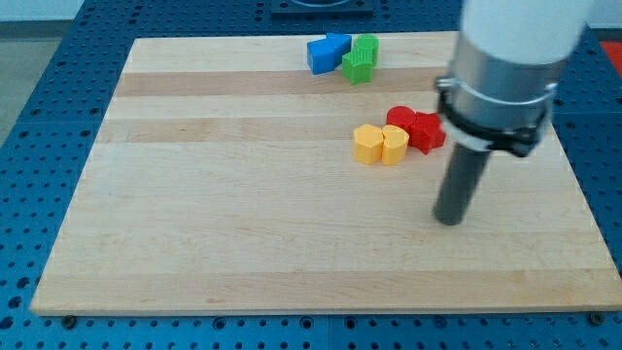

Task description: Place the blue and green blocks in a horizontal line

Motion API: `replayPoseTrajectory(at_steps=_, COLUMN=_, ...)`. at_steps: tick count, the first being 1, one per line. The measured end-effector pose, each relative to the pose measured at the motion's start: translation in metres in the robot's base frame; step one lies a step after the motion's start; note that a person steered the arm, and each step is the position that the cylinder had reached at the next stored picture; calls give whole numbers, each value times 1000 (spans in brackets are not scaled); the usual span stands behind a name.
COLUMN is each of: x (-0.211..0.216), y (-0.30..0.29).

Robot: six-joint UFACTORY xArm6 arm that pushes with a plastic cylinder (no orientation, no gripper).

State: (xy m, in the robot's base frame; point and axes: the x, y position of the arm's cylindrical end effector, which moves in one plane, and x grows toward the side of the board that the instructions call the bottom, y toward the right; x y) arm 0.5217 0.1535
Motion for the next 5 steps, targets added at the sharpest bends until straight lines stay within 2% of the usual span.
replayPoseTrajectory(at_steps=1, x=-9, y=53)
replayPoseTrajectory(at_steps=2, x=-47, y=108)
replayPoseTrajectory(at_steps=3, x=-108, y=141)
replayPoseTrajectory(at_steps=5, x=-224, y=11)
